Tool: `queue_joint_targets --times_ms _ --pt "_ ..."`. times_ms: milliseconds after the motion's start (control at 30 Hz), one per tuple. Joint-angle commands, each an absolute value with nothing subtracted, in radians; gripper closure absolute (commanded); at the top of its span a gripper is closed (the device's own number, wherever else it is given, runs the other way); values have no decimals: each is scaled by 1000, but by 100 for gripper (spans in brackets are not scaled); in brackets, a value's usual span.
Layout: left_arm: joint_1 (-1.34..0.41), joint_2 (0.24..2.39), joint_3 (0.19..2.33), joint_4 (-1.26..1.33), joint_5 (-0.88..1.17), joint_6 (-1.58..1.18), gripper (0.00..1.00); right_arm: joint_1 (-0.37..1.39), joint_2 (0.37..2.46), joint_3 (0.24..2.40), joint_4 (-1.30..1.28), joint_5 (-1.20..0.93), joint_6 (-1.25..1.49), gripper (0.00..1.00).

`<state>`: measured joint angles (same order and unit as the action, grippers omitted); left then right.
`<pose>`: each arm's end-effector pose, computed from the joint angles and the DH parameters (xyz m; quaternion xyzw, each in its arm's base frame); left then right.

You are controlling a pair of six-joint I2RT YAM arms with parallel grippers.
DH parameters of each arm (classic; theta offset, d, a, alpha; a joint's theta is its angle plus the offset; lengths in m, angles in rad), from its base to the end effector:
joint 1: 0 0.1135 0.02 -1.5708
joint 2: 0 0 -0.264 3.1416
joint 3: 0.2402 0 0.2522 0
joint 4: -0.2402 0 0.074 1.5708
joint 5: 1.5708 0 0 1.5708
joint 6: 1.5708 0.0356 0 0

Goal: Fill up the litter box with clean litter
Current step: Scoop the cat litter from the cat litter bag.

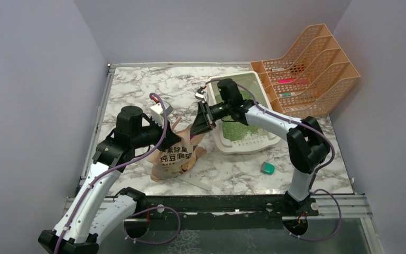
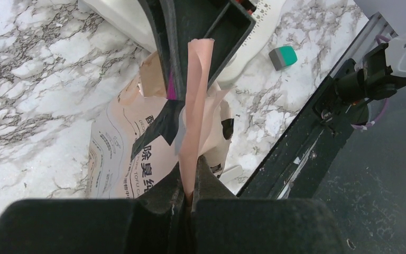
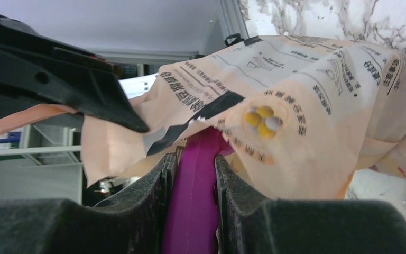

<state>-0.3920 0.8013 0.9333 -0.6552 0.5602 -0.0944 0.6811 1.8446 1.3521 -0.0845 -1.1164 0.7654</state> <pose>0.1420 -0.0792 0.3428 0.2601 0.8025 -0.3481 0.4089 0.2989 0.2835 0.2558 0.2208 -0.7556 -0.6166 0.0050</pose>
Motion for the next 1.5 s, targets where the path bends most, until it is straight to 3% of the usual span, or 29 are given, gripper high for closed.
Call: queue_joint_targets --times_ms 0,733,1267,1467 --pt "-394 788 946 -576 596 -114 100 642 1748 1308 159 -1293 961 99" --pt "-394 779 940 -575 597 -108 100 440 1665 1156 192 -1265 1076 99" --pt "-394 787 943 -570 601 -111 100 487 1683 1134 256 -1234 1163 99" --pt "-394 771 944 -571 599 -112 100 375 1646 1076 274 -1230 1192 99"
